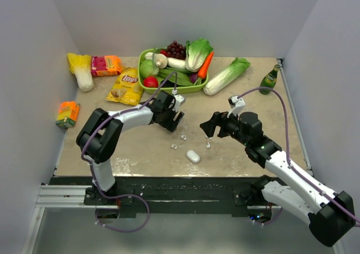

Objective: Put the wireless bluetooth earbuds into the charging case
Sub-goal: Pick up the charging case from the center of the board.

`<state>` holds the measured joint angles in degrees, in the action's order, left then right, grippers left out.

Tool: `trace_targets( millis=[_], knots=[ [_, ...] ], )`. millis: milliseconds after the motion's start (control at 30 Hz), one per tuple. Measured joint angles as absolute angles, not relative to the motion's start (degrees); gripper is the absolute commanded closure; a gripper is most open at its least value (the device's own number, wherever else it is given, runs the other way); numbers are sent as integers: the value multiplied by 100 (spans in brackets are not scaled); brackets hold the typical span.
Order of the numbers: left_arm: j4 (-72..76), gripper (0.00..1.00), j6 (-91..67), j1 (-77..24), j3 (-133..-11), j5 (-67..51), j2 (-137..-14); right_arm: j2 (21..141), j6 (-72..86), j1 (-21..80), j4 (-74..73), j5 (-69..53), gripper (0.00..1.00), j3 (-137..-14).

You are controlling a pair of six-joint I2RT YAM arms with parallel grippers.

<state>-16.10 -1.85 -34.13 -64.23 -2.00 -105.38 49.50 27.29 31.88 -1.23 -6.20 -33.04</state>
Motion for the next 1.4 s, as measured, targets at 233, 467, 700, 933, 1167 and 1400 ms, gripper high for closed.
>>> trace_targets(
  millis=[233, 467, 700, 933, 1167, 1400],
  knots=[
    [-1549, 24, -185, -3420, -6429, -204, -10565, 4950, 2742, 3188, -123, -617, 13, -3242],
    [-1557, 25, -185, -3559, -6569, 95, -10694, 4912, 2742, 3188, -123, -596, 13, -3210],
    [-1559, 22, -187, -3680, -6600, 305, -10707, 4834, 2742, 3188, -128, -572, 13, -3170],
    [-1592, 13, -429, -3684, -6600, 574, -10689, 4814, 2744, 3188, -126, -567, 13, -3166],
    [-1472, 18, -915, -3684, -6431, 648, -10619, 4816, 2742, 3188, -126, -569, 13, -3164],
    [-1332, 21, -1164, -3715, -6320, 687, -10578, 4816, 2744, 3188, -126, -569, 13, -3148]
  ],
)
